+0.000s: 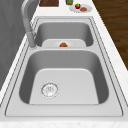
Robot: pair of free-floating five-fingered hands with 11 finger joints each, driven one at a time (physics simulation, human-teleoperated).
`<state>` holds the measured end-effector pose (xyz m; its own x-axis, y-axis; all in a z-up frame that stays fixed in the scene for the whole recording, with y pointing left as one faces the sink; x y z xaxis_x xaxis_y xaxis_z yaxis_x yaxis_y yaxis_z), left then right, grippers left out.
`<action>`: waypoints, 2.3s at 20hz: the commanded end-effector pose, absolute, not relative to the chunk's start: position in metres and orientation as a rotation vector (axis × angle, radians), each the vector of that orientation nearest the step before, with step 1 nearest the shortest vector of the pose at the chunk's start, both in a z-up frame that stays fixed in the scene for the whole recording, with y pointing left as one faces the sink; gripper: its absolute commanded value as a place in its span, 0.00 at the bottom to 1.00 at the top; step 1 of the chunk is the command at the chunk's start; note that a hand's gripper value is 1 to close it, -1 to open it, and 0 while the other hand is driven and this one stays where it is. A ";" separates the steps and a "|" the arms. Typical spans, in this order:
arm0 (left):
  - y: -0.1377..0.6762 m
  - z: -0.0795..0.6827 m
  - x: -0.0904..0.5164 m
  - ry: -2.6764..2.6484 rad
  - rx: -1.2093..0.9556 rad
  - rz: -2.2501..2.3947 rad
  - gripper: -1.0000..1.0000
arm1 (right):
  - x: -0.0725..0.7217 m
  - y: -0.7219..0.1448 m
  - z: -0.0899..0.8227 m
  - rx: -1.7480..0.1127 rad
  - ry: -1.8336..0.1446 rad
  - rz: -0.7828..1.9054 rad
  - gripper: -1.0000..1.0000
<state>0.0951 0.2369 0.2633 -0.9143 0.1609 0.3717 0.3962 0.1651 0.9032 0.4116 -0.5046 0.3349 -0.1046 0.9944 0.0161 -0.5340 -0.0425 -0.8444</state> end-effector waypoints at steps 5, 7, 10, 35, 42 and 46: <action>0.237 0.263 0.095 -2.245 -0.545 -1.836 0.50 | 0.378 -0.456 0.364 -0.757 -0.859 1.506 1.00; 0.237 0.263 0.095 -2.245 -0.545 -1.836 0.50 | 0.369 -0.443 0.369 -0.761 -0.866 1.503 1.00; 0.237 0.263 0.095 -2.245 -0.545 -1.836 0.50 | 0.355 -0.425 0.374 -0.761 -0.871 1.500 1.00; 0.237 0.263 0.095 -2.245 -0.545 -1.836 0.50 | 0.231 -0.282 0.454 -0.766 -0.888 1.490 1.00; 0.237 0.263 0.095 -2.245 -0.545 -1.836 0.50 | 0.209 -0.255 0.499 -0.764 -0.892 1.457 1.00; 0.237 0.263 0.095 -2.245 -0.545 -1.836 0.50 | 0.197 -0.241 0.527 -0.747 -0.888 1.454 1.00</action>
<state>0.0951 0.2369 0.2633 -0.9143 0.1609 0.3717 0.3962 0.1651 0.9032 0.2029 -0.2510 0.5044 -0.1056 0.9939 0.0318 -0.5258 -0.0287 -0.8501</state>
